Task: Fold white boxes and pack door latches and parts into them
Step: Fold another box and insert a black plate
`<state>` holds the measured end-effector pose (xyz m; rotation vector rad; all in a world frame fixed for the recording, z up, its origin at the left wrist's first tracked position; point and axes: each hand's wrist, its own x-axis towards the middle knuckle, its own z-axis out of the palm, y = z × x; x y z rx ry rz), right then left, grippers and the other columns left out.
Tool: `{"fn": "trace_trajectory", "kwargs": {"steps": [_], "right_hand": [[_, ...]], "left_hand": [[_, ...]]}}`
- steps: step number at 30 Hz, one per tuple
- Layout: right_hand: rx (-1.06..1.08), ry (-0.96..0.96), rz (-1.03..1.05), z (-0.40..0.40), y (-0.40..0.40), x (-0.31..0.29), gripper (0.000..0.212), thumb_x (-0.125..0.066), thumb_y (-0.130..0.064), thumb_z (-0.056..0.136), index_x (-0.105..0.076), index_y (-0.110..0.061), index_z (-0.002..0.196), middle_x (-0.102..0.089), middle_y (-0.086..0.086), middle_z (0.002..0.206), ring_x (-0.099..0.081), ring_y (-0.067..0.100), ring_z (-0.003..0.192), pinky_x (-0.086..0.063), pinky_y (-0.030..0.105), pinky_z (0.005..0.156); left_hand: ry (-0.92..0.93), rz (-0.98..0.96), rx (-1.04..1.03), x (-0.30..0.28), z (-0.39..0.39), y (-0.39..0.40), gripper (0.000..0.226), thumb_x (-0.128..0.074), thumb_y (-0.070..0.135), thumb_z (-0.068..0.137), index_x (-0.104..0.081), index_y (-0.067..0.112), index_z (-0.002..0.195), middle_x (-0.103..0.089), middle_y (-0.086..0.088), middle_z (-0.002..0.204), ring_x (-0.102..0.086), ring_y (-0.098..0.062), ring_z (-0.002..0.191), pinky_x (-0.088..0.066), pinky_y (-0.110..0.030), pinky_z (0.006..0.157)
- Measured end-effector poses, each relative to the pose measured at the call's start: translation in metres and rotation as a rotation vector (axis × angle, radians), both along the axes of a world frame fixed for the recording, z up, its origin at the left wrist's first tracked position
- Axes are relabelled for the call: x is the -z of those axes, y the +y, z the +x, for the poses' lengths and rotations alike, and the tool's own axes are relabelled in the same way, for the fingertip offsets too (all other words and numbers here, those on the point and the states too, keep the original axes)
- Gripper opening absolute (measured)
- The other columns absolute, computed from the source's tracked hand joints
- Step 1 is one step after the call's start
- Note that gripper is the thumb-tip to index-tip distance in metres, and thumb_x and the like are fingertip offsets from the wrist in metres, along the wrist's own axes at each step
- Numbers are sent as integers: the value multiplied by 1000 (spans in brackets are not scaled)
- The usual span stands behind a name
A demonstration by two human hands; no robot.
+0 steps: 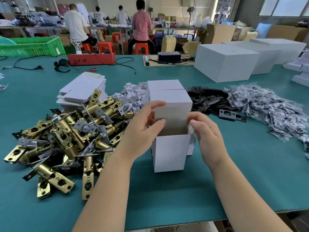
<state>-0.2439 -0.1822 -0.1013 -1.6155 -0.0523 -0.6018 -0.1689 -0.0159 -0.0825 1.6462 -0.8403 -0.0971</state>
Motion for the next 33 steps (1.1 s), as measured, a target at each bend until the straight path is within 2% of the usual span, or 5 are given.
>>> {"fn": "trace_trajectory", "kwargs": {"steps": [3,9,18,27,33], "right_hand": [[21,24,183,0,-2,-1,30,-44,-8,68,-59,-29,83,-66,-12,74,-57,4,68,-46,16,58],[65,-11,36,-11,3,8,48,-39,-4,74,-74,-37,77,-69,-17,81,-59,-2,78,-45,10,70],[174,-35,-327,-18,14,14,31,-38,-33,92,-53,-38,118,-56,-18,103,-47,7,103,-33,14,92],[324,-223,-517,-23,18,12,36,-47,-29,86,-67,-4,102,-61,-2,108,-54,18,107,-40,23,96],[298,-142,-435,-21,20,18,29,-46,-34,84,-64,-15,95,-59,-13,92,-56,15,87,-42,20,81]], "left_hand": [[-101,14,-33,1,-2,1,57,-50,29,90,-27,67,125,-57,-9,113,-57,-24,88,-50,-31,75],[-423,11,-195,4,-12,-2,31,-51,10,90,-58,33,109,-59,16,80,-53,-7,68,-39,-11,61],[-13,206,60,6,-26,7,70,-62,45,81,-25,55,139,-48,52,112,-48,24,104,-36,1,84],[-477,435,-199,3,-38,10,79,-62,73,72,-57,23,134,-27,9,151,-27,-13,131,-28,-29,109],[-356,346,-231,9,-38,3,47,-72,60,70,-62,19,89,-58,9,80,-49,-7,78,-38,-15,66]]}}
